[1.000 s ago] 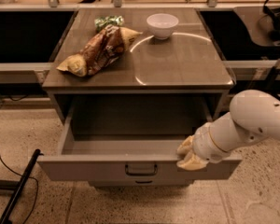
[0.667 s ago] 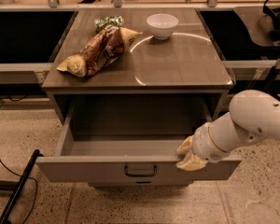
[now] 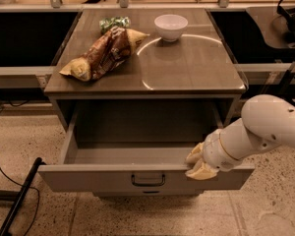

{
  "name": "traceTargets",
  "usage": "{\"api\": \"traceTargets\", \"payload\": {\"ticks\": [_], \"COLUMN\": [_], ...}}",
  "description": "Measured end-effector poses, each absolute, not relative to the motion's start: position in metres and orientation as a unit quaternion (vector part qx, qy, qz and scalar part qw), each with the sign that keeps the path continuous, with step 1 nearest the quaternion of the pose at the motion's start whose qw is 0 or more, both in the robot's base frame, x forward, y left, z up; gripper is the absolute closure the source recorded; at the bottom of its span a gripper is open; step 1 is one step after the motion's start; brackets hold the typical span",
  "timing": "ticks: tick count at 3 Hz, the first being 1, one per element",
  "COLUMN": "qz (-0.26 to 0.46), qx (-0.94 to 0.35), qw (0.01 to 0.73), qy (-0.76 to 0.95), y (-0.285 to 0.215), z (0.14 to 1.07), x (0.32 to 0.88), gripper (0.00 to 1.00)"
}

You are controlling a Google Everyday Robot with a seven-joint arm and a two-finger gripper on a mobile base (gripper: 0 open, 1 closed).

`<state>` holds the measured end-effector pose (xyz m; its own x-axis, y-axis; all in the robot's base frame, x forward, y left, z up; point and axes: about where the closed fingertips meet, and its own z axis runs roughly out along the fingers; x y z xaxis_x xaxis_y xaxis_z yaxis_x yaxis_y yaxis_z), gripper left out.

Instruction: Open top drawer

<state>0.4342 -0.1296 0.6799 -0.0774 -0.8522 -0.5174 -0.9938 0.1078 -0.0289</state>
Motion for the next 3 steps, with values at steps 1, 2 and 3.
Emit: {"api": "traceTargets", "payload": {"ticks": [1,2,3], "qz": [0.159,0.132,0.094], "qx": [-0.65,-0.657,-0.666], "qw": [0.208,0.207,0.21], "qy": [0.713,0.713,0.71], "y": [-0.137,-0.153,-0.169], "z": [0.691,0.72,0.761], "x": [0.439,0.45,0.462], "gripper": [0.16,0.0,0.0]}}
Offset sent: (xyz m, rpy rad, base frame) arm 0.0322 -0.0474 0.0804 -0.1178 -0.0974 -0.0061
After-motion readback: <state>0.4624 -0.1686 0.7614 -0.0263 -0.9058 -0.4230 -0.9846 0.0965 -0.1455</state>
